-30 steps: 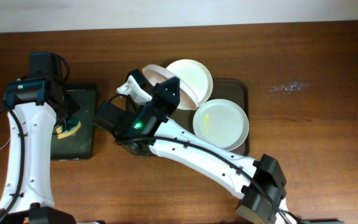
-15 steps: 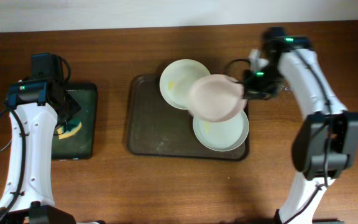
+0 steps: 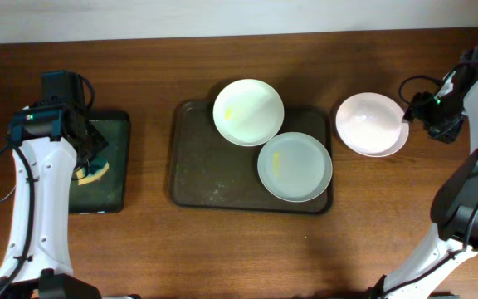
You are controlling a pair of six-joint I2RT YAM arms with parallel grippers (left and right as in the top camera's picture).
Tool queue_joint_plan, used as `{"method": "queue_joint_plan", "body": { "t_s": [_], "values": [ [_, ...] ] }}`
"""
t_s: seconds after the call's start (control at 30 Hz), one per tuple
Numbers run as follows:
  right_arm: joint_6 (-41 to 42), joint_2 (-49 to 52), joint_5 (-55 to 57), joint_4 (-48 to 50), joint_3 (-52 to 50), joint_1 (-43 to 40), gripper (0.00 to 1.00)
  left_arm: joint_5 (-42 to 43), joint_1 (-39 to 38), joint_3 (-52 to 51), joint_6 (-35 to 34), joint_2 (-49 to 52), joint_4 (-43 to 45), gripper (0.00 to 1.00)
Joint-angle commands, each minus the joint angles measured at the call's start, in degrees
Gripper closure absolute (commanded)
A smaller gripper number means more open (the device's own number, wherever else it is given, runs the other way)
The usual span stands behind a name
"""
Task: Clean dirty plates on tray and stack at the side
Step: 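Grasp the rim of the white plate with the right gripper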
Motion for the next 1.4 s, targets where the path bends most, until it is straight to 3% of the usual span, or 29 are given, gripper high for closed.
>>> {"method": "queue_joint_plan", "body": {
  "t_s": [0.0, 0.13, 0.17, 0.2, 0.23, 0.27, 0.3, 0.4, 0.43, 0.67, 0.73, 0.83, 0.93, 1.07, 1.1, 1.13, 1.2, 1.37],
  "values": [
    [-4.7, 0.09, -19.3, -1.09, -0.26, 3.65, 0.24, 0.7, 0.24, -0.26, -0.55, -1.09, 0.61, 1.0],
    [-5.11, 0.09, -22.67, 3.1, -0.24, 17.4, 0.24, 0.7, 0.2, -0.26, -0.52, -1.09, 0.61, 1.0],
    [-4.59, 0.11, -20.83, 5.6, -0.24, 21.62, 0.18, 1.31, 0.17, -0.26, -0.52, -1.09, 0.61, 1.0],
    [-1.75, 0.24, -15.19, 8.0, -0.26, 25.2, 0.05, 1.92, 0.2, -0.26, -0.52, -1.09, 0.63, 1.0],
    [5.05, 1.09, -5.68, 11.13, -0.26, 30.34, 0.01, 1.92, 0.2, -0.26, -0.52, -1.09, 0.66, 1.0],
    [6.29, 2.05, -2.45, 12.85, -0.26, 32.85, 0.06, 1.95, 0.17, -0.26, -0.52, -1.09, 0.63, 1.0],
    [6.99, 3.8, 0.61, 15.08, -0.26, 35.98, 0.29, 1.95, 0.2, -0.26, -0.52, -1.09, 0.63, 1.0],
    [9.92, 7.23, 6.73, 18.82, -0.26, 40.33, 0.38, 2.12, 0.17, -0.26, -0.52, -1.09, 0.66, 1.0],
    [9.92, 8.0, 6.97, 19.98, -0.26, 40.94, 0.47, 2.14, 0.17, -0.26, -0.52, -1.09, 0.68, 1.0],
    [9.92, 12.0, 7.13, 24.24, -0.26, 41.24, 0.61, 2.14, 0.2, -0.26, -0.52, -1.07, 0.87, 1.0],
    [9.9, 12.11, 5.95, 24.2, -0.24, 42.01, 0.76, 2.14, 0.2, -0.26, -0.52, -1.07, 1.05, 1.0],
    [8.59, 12.11, -1.16, 23.78, -0.24, 44.39, 0.81, 2.56, 0.17, -0.26, -0.5, -1.07, 1.25, 1.0],
    [8.15, 12.09, -2.03, 18.75, -0.22, 48.43, 0.87, 10.32, 0.17, -0.26, 6.43, -1.07, 3.52, 1.0],
    [7.56, 12.09, -5.18, 8.04, -0.24, 51.63, 0.86, 23.71, -0.83, -2.34, 14.43, -0.98, 7.98, 1.0],
    [6.32, 12.09, -5.03, 6.88, -0.24, 52.06, 0.79, 23.71, -1.92, -3.26, 14.43, -0.98, 8.92, 1.0],
    [6.01, 12.09, -4.74, 6.93, -0.24, 52.09, 0.65, 23.71, -3.13, -4.15, 14.45, -0.98, 9.75, 1.0],
    [6.05, 12.09, -4.74, 9.11, -0.24, 51.6, 0.51, 23.71, -4.96, -4.83, 14.58, -0.98, 10.56, 1.0],
    [9.9, 12.11, -4.68, 17.46, -0.24, 49.37, 0.46, 22.64, -11.19, -5.42, 15.43, -0.92, 12.41, 1.0]
  ]
}}
